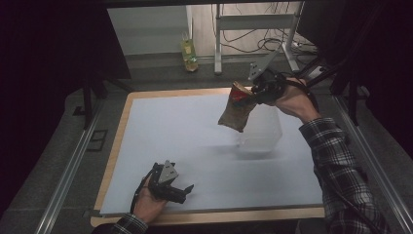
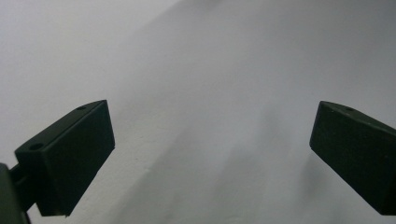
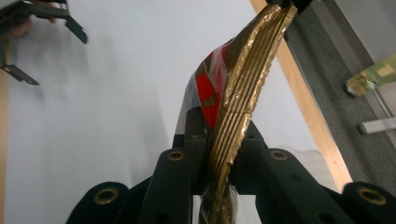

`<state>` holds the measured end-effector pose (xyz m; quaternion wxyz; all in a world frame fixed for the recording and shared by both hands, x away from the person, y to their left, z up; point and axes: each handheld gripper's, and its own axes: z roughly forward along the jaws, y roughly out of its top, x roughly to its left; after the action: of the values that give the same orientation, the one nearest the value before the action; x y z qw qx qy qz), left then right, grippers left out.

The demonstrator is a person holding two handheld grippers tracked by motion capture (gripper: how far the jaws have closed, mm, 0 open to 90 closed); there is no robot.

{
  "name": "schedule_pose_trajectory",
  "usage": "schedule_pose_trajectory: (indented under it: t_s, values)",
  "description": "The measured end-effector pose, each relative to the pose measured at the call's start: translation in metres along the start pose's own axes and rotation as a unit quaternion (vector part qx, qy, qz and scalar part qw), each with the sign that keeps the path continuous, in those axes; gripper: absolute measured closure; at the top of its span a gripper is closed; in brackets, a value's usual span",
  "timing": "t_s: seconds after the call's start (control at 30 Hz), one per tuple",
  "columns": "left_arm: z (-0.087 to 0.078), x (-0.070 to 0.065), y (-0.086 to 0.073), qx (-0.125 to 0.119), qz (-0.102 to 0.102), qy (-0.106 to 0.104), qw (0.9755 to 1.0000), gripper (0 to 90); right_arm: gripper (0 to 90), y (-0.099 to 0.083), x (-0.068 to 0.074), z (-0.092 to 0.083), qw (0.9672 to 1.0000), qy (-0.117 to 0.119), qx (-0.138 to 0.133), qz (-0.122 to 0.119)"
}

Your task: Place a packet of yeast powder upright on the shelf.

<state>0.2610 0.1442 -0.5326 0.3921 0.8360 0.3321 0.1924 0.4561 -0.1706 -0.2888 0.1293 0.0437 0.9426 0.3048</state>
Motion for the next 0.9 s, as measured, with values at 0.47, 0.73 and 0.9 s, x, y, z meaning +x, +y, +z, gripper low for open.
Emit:
schedule_pose_trajectory:
  t_s: [0.47, 0.73, 0.9]
  values:
    - [0.0, 0.0, 0.0, -0.002, 0.002, 0.002, 1.0, 0.1, 79.0, -0.019, -0.026, -0.017, 0.9991, -0.036, 0.022, 0.005]
    - [-0.001, 0.001, 0.0, -0.003, 0.003, 0.004, 1.0, 0.1, 78.8, -0.031, -0.04, -0.022, 0.9984, -0.045, 0.034, -0.006]
    - [-0.001, 0.001, -0.001, -0.002, 0.002, 0.005, 1.0, 0.1, 78.8, -0.041, -0.048, -0.022, 0.9982, -0.042, 0.042, -0.012]
